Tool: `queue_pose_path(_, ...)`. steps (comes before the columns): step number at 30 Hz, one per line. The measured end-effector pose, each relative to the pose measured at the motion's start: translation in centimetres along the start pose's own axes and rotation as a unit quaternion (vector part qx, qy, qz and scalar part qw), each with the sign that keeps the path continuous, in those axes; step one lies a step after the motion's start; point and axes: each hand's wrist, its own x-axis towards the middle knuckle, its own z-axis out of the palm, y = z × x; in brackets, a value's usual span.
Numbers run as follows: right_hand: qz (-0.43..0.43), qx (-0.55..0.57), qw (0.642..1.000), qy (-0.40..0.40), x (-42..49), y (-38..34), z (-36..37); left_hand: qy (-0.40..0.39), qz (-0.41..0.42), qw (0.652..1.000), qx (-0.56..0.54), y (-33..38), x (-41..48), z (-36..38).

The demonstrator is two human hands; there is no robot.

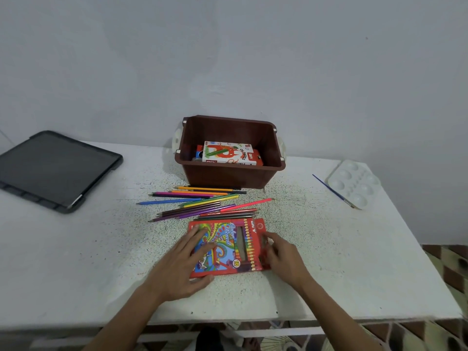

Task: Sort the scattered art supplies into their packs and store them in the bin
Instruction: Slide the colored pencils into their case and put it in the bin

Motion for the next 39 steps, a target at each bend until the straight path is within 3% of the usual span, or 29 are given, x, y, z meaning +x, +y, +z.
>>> queue_pose_path(4, 0.034, 0.026, 0.996, -0.074, 1.8, -1.1, -1.2, -0.003, 0.004, 1.0, -0.003, 0.0, 0.1, 0.0)
queue_pose_path(10, 0.13, 0.188, 0.962, -0.149, 2.5, -2.9, -3.0, -0.001, 0.005, 1.0, -0.02, 0.0, 0.1, -0.1)
queue_pose_path(15, 0.17, 0.214, 0.948, -0.162, 2.9, -2.4, -2.8, -0.006, -0.001, 1.0, -0.018, -0.1, 0.1, -0.1)
queue_pose_path(24, 0.198, 0.373, 0.899, -0.117, 2.3, -2.6, -1.6, -0.013, 0.001, 1.0, -0.003, -0.2, 0.0, 0.2)
queue_pose_path(30, 0.206, 0.312, 0.926, -0.044, 1.9, -2.6, -1.5, -0.016, -0.006, 1.0, -0.007, -0.1, 0.0, 0.1)
queue_pose_path(35, 0.138, 0.194, 0.97, 0.044, 0.8, -2.8, -0.7, -0.021, -0.009, 1.0, 0.002, 0.1, 0.0, 0.0)
queue_pose_path(39, 0.057, 0.097, 0.994, 0.006, 0.3, -2.9, 0.0, -0.034, -0.01, 0.999, 0.016, 0.1, 0.1, -0.1)
